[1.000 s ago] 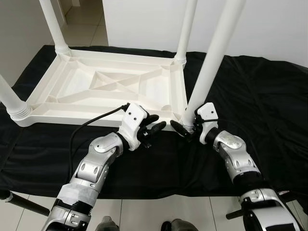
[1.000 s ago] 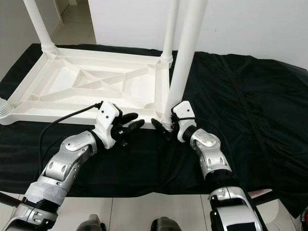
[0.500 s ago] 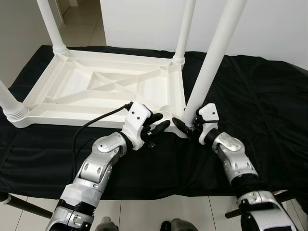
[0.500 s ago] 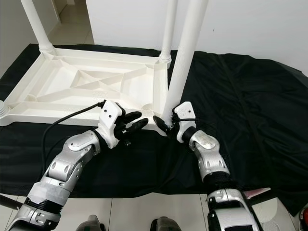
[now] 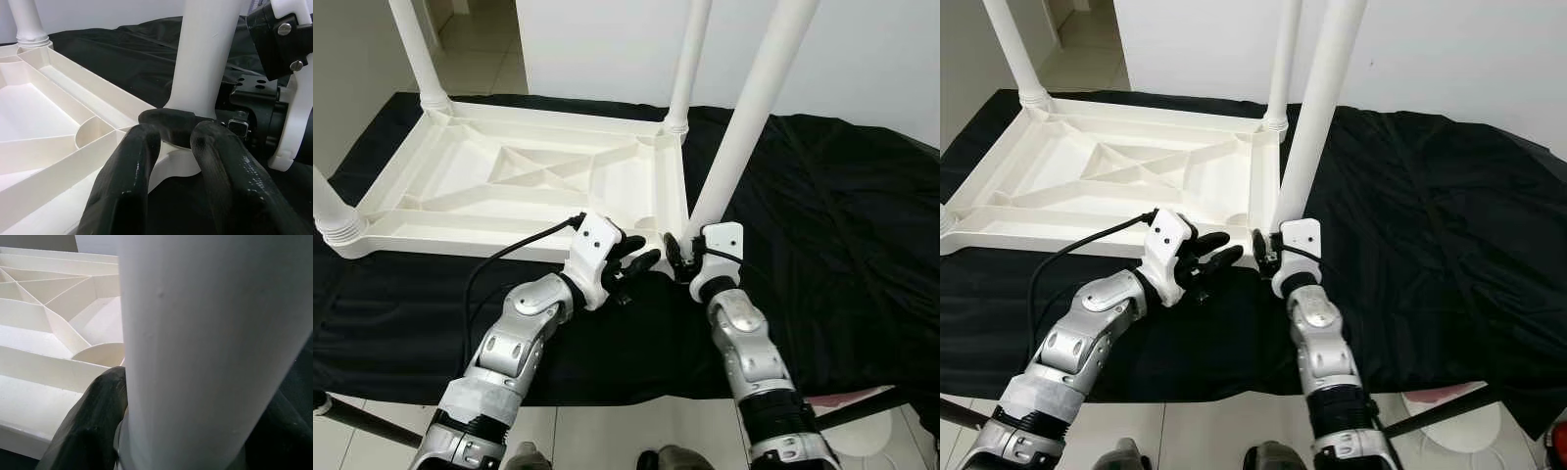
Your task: Building children table
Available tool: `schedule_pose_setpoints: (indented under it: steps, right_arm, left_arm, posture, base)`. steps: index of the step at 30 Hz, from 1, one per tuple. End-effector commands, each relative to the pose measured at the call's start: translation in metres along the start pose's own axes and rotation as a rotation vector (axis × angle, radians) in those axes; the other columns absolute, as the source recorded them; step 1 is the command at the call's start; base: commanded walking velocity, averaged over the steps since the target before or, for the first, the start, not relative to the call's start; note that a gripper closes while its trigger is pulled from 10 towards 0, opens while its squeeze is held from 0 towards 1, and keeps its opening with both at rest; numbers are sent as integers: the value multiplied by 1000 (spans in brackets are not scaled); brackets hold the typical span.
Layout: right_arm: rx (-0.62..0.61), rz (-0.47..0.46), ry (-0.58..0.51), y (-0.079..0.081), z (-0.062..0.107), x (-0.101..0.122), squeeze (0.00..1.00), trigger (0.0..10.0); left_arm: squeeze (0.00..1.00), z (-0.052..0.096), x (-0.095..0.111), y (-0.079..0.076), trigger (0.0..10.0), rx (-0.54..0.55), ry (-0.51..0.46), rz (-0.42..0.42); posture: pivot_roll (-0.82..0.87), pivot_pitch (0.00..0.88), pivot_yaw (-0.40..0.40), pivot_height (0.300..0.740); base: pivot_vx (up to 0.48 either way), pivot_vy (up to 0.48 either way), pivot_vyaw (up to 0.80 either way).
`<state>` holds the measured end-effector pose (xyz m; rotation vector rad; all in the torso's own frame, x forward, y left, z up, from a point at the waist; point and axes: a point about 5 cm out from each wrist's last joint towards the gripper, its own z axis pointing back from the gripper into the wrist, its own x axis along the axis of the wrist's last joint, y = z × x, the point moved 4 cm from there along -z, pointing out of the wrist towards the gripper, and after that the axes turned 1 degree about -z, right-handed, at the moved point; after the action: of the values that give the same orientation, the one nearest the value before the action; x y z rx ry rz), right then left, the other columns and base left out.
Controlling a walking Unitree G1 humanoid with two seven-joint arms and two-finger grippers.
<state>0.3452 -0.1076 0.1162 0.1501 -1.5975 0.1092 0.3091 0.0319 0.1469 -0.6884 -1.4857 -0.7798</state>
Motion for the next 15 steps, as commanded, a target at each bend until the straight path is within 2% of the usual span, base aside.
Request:
schedule_pose_setpoints:
  steps: [1, 2, 3, 4, 7, 11, 15]
  right_arm:
    - [-8, -60, 3, -2, 3, 1, 0, 10000]
    - [-8, -60, 3, -2, 3, 1, 0, 10000]
    - [16, -41, -2, -9, 4, 2, 0, 10000]
    - [26, -47, -5, -11, 6, 3, 1000, 10000]
    - [48, -46, -12, -14, 8, 7, 1000, 10000]
    - [129, 8, -35, -21, 9, 14, 1000, 10000]
    - [250, 49, -34, -22, 10, 17, 1000, 10000]
  left_arm:
    - [0, 0, 2, 1, 10000, 21, 3, -15]
    - [0, 0, 2, 1, 10000, 21, 3, -15]
    - [0, 1, 2, 1, 10000, 20, 5, -16]
    - [0, 1, 2, 1, 10000, 20, 6, -16]
    - [0, 2, 3, 2, 10000, 23, 7, -17]
    - [0, 2, 4, 4, 10000, 28, 7, -20]
    - [0, 3, 4, 5, 10000, 28, 8, -22]
  posture:
    - [-50, 0, -41, 740]
    - [-50, 0, -41, 740]
    - [-50, 0, -41, 740]
    - [-43, 0, -44, 740]
    - [-39, 0, -44, 740]
    - [-33, 0, -43, 740]
    - [-33, 0, -38, 740]
  base:
    - [0, 0, 0]
    - [0, 0, 0]
    - [0, 0, 0]
    - [0, 0, 0]
    - [0, 0, 0]
    - [0, 0, 0]
    - [0, 0, 0]
